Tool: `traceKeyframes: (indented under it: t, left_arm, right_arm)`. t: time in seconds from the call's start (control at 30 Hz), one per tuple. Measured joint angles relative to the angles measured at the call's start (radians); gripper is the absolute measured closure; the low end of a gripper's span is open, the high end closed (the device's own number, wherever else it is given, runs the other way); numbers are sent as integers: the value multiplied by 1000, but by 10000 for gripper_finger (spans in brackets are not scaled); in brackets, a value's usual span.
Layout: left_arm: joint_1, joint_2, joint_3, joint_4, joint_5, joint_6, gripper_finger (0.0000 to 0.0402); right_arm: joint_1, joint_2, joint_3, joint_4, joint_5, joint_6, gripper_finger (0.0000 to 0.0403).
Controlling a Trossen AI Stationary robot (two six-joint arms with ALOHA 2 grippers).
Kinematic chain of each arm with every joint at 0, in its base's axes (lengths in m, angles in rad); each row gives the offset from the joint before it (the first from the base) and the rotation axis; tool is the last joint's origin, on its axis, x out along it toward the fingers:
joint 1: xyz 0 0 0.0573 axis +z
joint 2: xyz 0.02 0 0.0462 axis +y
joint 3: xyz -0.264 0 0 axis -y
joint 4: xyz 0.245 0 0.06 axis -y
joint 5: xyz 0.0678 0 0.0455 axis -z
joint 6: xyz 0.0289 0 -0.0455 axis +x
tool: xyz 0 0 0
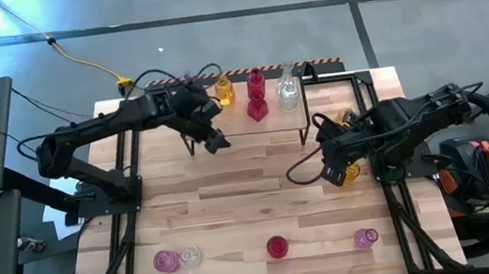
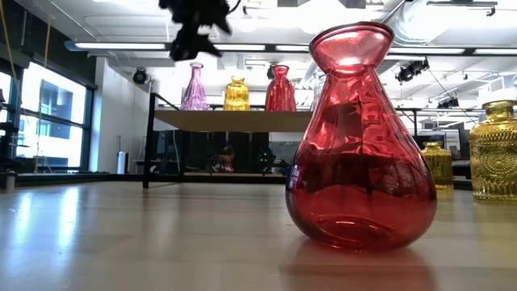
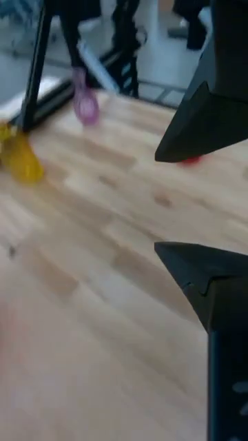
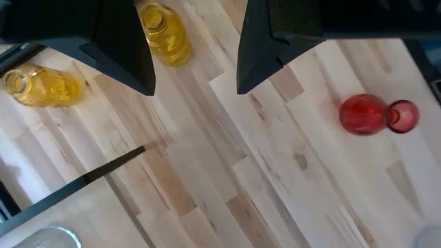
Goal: Sort vases onto shelf
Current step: Put the bottom yellow vase on the shelf and align it with the other yellow vase
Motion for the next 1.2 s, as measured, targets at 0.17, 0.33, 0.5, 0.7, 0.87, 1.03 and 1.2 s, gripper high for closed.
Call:
traceKeyframes:
  t: [0.17, 0.33, 0.5, 0.7, 0.87, 1.03, 1.2]
  left_arm:
    - [-101, 0, 0, 163, -32, -37, 186]
    - [-174, -1, 0, 357, -92, -47, 174]
    - [-215, -1, 0, 539, -99, -31, 172]
    - [-228, -1, 0, 662, -71, -27, 172]
    - [-227, 0, 0, 720, 0, -21, 171]
    - [-227, 6, 0, 743, 44, -20, 164]
    - [-233, 6, 0, 816, 36, 18, 156]
  right_arm:
    - [45, -29, 0, 0, 7, 89, 217]
    - [91, -58, 0, 0, 44, 228, 217]
    - [128, -60, 0, 0, 44, 299, 217]
    - [129, -70, 0, 0, -27, 356, 217]
    - [98, -114, 0, 0, -45, 398, 217]
    - [44, -169, 0, 0, -51, 400, 217]
    - [-5, -193, -1, 0, -51, 360, 217]
